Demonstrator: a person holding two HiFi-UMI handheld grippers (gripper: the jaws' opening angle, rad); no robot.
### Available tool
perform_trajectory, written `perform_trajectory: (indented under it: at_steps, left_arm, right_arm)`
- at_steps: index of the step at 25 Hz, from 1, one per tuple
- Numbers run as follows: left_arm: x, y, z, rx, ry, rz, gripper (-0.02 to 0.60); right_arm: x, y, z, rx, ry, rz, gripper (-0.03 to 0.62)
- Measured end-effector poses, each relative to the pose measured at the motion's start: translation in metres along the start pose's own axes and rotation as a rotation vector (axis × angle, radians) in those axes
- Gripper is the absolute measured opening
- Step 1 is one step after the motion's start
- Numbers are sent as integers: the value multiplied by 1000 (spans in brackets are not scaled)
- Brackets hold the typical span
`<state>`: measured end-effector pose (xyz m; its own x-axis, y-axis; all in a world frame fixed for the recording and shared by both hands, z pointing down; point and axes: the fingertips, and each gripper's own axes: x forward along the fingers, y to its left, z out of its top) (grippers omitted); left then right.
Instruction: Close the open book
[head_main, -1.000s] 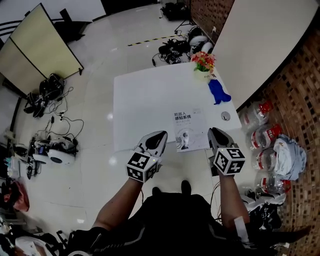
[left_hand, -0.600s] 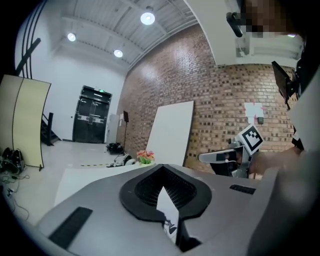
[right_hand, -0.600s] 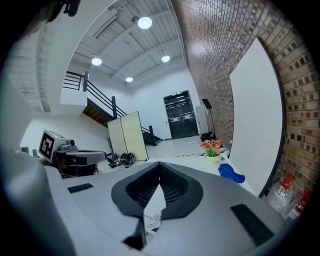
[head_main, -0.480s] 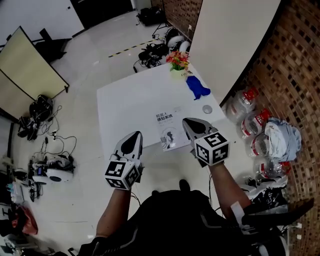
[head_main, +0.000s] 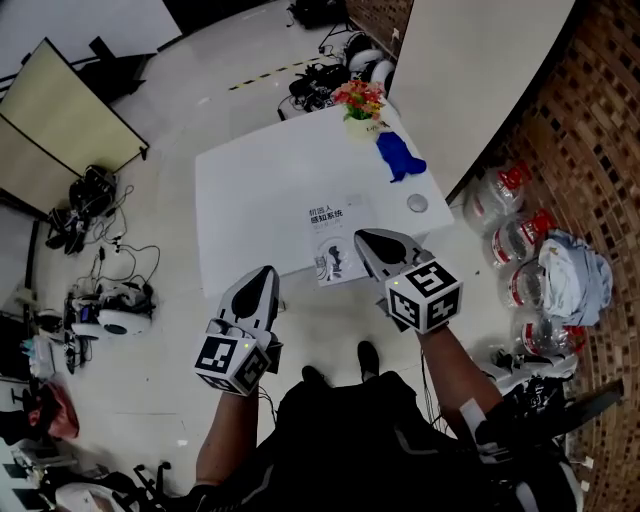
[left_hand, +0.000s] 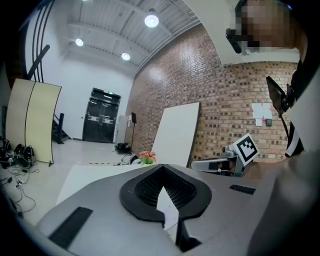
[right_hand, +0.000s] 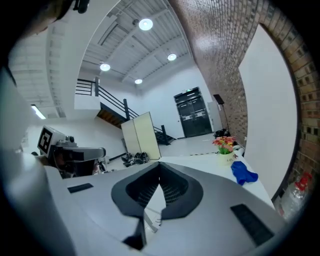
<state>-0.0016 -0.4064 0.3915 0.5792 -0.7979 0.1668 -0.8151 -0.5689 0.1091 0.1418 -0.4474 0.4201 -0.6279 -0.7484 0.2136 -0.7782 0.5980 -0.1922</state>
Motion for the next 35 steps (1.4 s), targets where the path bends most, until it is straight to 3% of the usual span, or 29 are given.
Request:
perform_trajectory:
  at_steps: [4, 9, 15, 23, 29, 35]
  left_arm:
    - [-36, -6, -6, 20, 4, 40, -5]
    - [-94, -9, -10, 19, -32, 74, -5]
    - [-190, -28, -25, 33, -57, 27, -5]
    - [-280, -57, -57, -33, -62, -30, -5]
    - [-318, -96, -55, -36, -92, -30, -5]
    - [-339, -162, -59, -30, -89, -30, -5]
  right_arm:
    - [-9, 34, -6, -22, 11, 74, 0]
    - [-27, 88, 3, -53, -34, 87, 0]
    - [-73, 172, 2, -81, -76, 48, 0]
    - [-146, 251, -33, -83, -40, -43, 0]
    - [-202, 279, -38, -109, -48, -33, 0]
    - [-264, 286, -52, -115, -58, 3, 0]
